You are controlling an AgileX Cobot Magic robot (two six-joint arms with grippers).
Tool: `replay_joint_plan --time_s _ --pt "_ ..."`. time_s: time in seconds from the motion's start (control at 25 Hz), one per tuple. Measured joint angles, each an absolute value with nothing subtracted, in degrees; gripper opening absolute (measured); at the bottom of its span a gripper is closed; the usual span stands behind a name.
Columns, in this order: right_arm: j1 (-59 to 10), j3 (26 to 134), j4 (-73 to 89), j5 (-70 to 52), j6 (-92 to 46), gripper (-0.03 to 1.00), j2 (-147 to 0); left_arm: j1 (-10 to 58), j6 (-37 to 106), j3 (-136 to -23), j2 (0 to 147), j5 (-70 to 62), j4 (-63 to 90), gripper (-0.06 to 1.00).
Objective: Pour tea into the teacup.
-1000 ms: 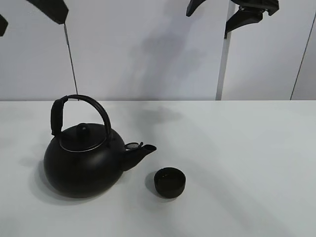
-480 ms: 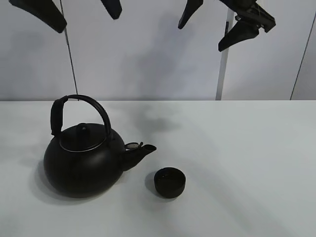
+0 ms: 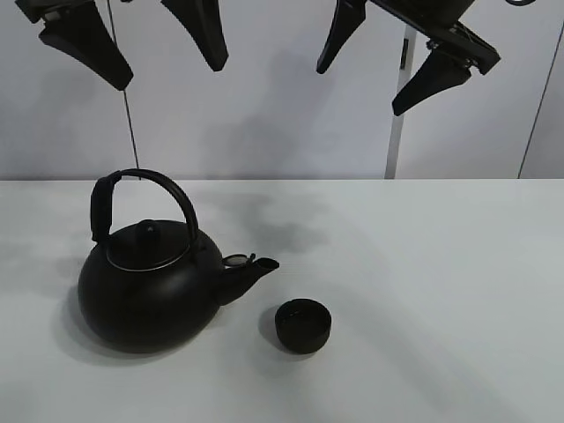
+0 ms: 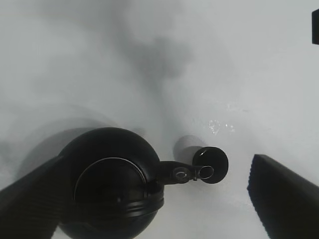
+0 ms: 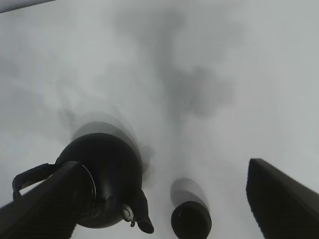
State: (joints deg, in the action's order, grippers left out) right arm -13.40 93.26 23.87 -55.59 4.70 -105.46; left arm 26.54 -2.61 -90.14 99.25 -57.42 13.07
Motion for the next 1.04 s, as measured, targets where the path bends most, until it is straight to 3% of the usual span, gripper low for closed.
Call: replay_joint_plan --time_s 1.04 --pt "-13.40 93.26 23.18 -57.33 4.88 0.61 -106.98 26.54 -2.56 -86.07 99.30 -57.01 16.24 0.69"
